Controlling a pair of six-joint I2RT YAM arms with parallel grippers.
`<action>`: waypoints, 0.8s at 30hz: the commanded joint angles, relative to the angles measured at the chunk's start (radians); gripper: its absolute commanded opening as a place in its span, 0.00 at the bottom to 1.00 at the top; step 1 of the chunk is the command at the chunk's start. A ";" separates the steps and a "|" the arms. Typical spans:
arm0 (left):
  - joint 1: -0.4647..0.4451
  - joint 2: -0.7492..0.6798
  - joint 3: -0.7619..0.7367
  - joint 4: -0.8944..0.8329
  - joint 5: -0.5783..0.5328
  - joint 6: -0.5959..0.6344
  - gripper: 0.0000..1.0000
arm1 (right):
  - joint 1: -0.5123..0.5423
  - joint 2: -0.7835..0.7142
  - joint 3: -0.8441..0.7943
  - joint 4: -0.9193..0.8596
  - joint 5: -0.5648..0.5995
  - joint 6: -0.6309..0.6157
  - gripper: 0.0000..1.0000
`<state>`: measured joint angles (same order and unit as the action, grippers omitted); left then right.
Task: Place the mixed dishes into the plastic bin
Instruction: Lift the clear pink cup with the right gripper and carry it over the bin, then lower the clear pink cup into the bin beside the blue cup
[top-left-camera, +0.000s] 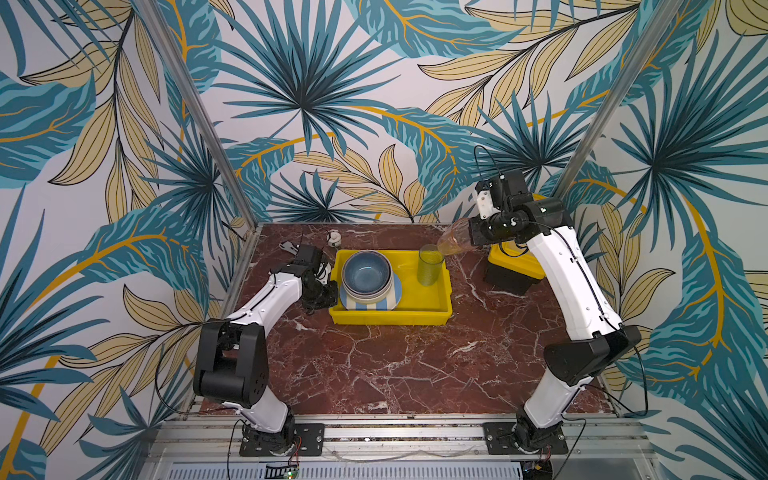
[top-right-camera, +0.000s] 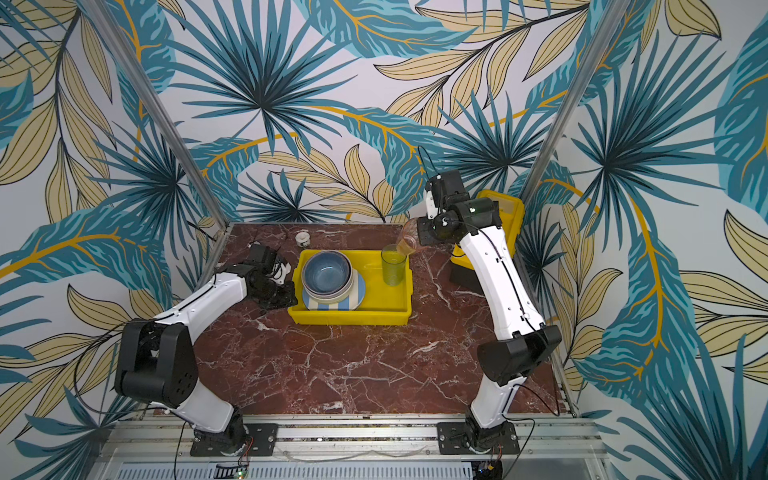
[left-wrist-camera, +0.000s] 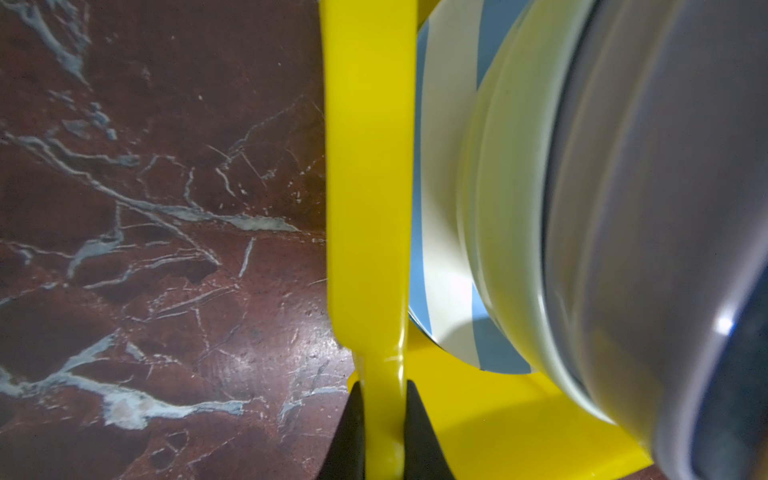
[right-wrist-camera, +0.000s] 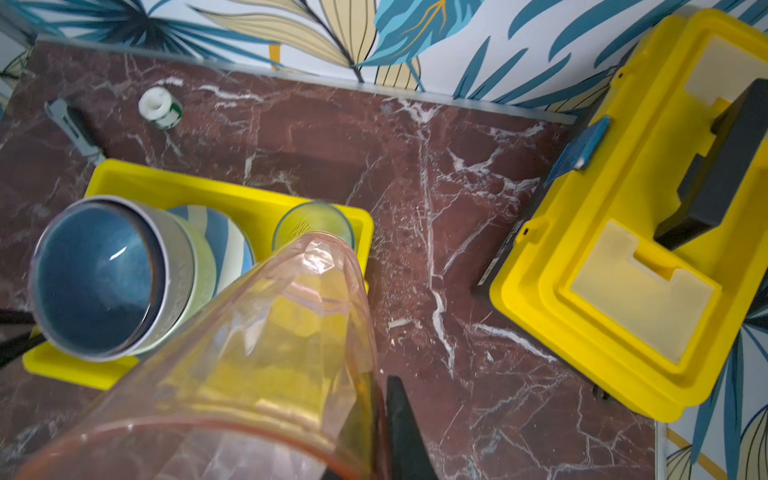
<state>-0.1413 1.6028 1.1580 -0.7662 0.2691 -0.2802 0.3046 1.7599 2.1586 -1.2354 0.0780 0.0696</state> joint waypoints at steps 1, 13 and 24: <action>0.000 -0.030 0.000 0.025 0.029 -0.005 0.10 | 0.038 -0.046 0.002 -0.122 -0.009 -0.015 0.01; 0.000 -0.009 0.014 0.029 0.045 -0.007 0.10 | 0.103 -0.078 -0.187 -0.103 -0.070 0.022 0.00; 0.000 0.005 0.028 0.030 0.056 0.000 0.10 | 0.135 -0.102 -0.386 0.033 -0.038 0.104 0.00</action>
<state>-0.1413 1.6051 1.1584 -0.7662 0.2756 -0.2798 0.4294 1.6966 1.8053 -1.2606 0.0265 0.1322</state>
